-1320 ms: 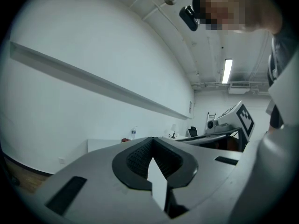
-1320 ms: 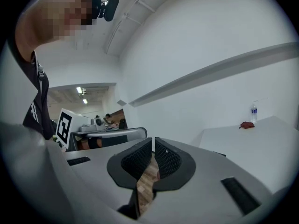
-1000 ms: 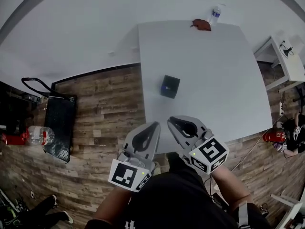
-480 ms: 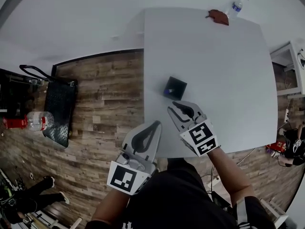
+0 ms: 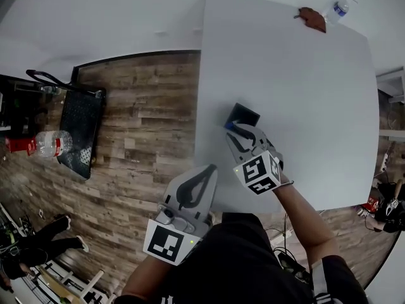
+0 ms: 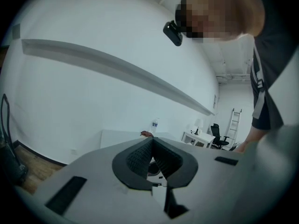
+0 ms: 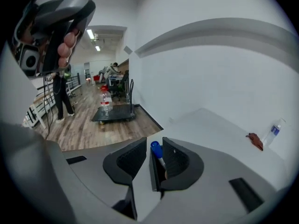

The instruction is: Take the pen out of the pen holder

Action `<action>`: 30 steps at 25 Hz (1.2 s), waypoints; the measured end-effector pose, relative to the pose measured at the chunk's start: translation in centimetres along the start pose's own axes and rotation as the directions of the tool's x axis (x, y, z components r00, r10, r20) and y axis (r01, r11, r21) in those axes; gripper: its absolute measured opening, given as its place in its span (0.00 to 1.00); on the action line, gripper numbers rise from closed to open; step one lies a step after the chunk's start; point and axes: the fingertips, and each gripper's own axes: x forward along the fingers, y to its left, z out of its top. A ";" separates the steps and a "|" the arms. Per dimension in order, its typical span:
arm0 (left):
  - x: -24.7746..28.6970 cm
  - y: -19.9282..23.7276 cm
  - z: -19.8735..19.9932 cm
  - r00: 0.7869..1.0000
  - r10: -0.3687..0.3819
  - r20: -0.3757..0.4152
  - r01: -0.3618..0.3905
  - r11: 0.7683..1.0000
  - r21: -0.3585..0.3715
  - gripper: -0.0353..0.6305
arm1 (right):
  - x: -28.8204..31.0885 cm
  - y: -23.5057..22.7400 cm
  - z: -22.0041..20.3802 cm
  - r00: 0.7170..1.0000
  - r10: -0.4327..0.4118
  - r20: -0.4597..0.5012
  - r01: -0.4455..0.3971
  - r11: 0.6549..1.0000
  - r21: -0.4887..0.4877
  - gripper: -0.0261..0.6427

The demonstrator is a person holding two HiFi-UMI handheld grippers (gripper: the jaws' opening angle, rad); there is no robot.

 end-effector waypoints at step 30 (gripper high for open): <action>0.6 1.3 -0.7 0.998 0.053 -0.019 -0.053 0.999 -0.002 0.06 | 2.3 -0.3 -0.8 0.997 0.017 -0.076 -0.038 0.957 -0.289 0.15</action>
